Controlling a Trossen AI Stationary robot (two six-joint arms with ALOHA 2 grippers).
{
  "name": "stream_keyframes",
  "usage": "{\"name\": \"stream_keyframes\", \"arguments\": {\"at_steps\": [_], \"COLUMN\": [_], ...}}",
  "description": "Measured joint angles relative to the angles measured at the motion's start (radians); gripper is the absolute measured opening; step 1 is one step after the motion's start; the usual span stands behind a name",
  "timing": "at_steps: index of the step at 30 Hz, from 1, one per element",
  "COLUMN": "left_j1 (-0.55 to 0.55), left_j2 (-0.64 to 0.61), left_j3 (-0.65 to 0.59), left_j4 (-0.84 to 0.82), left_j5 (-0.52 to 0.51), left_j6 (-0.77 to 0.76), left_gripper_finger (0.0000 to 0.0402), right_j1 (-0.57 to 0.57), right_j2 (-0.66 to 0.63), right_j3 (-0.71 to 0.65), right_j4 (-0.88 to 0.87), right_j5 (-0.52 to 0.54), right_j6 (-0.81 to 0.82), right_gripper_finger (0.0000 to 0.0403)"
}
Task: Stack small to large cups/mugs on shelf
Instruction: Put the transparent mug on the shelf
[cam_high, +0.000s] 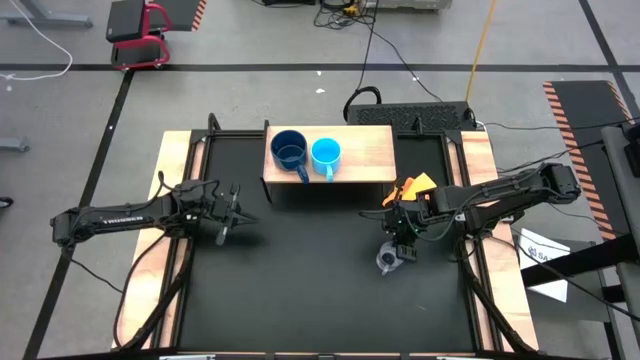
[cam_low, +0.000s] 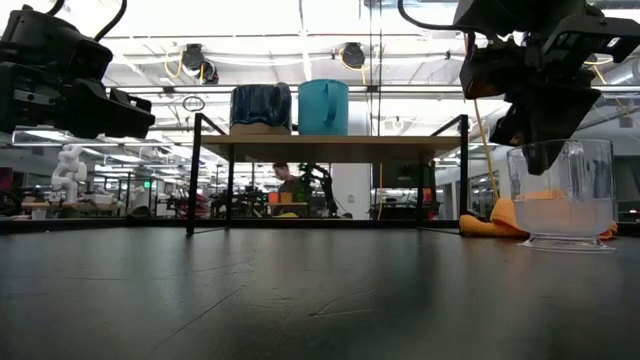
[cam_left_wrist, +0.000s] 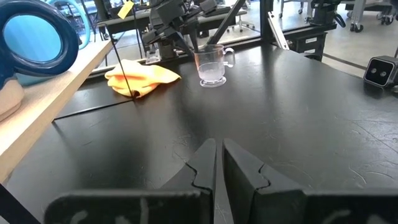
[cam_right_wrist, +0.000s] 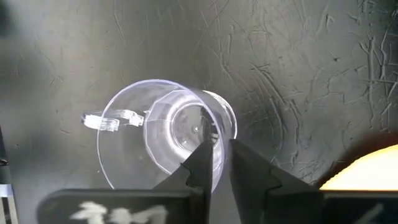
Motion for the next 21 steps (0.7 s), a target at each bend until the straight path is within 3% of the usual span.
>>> {"name": "stream_keyframes", "arguments": {"at_steps": [7, 21], "left_j1": [0.0, 0.0], "left_j2": [0.0, 0.0], "left_j3": [0.0, 0.0], "left_j4": [-0.003, -0.003], "left_j5": [0.0, 0.0], "left_j6": [0.0, 0.0], "left_gripper_finger": [0.0031, 0.0031], "right_j1": [0.0, 0.0], "right_j2": [0.0, 0.0], "right_j3": [0.0, 0.003], "right_j4": [0.0, 0.003], "right_j5": [0.004, 0.034], "right_j6": [-0.018, -0.042], "right_gripper_finger": [0.0005, 0.0001]}}
